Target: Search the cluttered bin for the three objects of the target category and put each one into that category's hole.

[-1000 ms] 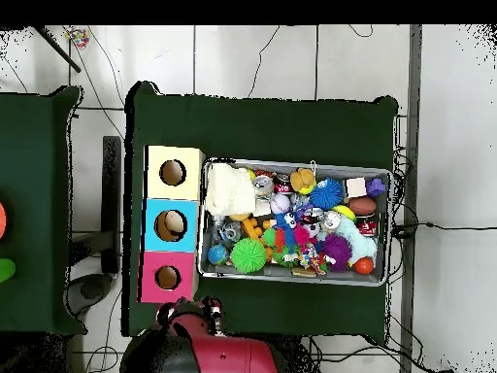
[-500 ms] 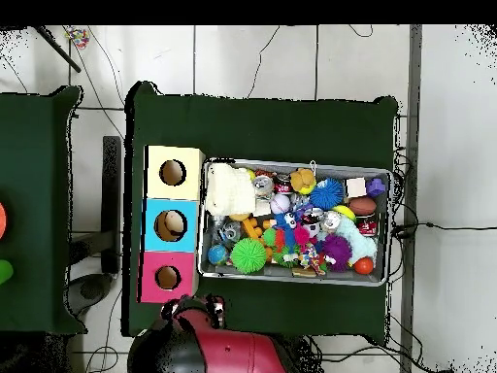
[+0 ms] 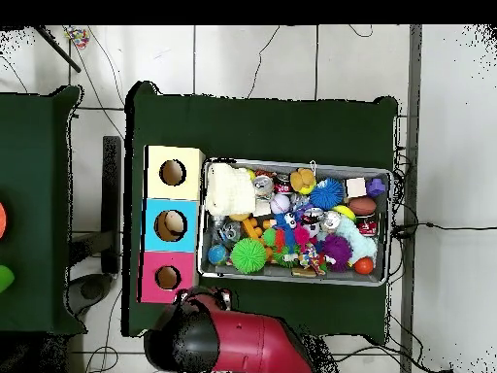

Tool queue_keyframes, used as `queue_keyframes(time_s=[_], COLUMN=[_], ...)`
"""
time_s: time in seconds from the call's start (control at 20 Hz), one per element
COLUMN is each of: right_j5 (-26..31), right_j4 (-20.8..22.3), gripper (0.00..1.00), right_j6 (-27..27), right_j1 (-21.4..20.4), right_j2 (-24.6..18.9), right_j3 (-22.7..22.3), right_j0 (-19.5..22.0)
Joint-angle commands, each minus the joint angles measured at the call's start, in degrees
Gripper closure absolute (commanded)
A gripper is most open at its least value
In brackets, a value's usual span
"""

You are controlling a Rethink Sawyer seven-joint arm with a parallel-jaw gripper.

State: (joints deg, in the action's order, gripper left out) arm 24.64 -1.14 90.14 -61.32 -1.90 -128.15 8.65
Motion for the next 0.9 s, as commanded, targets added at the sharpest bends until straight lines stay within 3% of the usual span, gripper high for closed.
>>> queue_keyframes(time_s=[0.05,0.45,0.9], right_j5=[-1.8,-0.9,-1.8], right_j4=[0.6,0.1,-1.4], gripper=[0.00,0.00,0.00], right_j6=[4.8,6.6,5.1], right_j1=[7.5,8.2,7.0], right_j2=[-5.1,-4.4,-8.3], right_j3=[9.0,10.8,8.4], right_j0=[1.2,-0.5,2.0])
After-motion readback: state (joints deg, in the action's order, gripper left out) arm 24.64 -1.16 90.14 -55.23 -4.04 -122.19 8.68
